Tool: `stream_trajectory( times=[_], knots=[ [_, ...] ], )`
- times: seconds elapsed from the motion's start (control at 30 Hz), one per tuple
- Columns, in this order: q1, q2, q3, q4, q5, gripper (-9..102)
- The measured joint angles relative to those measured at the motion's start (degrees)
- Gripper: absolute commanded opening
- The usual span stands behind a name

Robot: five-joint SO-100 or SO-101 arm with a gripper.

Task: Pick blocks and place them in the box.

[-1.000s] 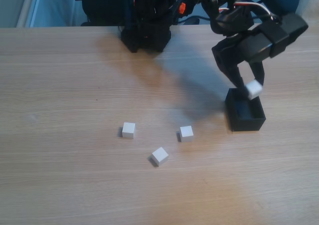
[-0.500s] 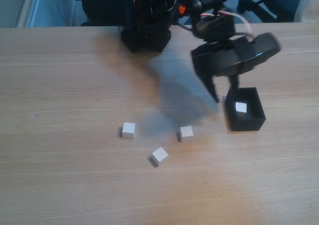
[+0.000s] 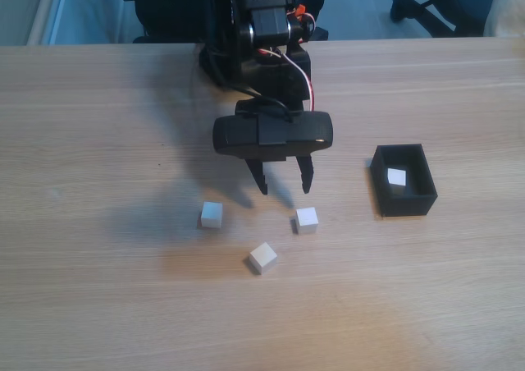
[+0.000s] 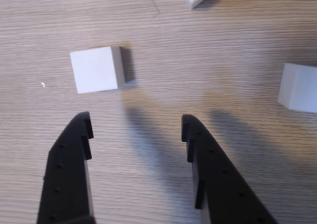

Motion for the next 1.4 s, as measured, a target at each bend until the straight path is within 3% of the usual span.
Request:
stream_trajectory(
  times=[0.7, 0.87, 1.03, 1.4],
  knots=[
    [-4.22, -18.28, -9.05, -7.47, 1.05, 19],
    [-3.87, -21.09, -9.93, -8.17, 0.88, 14],
    [-3.87, -22.85, -10.46, -8.26, 0.88, 0],
    [-6.5, -16.7, -10.9, -6.06, 1.93, 0]
  ],
)
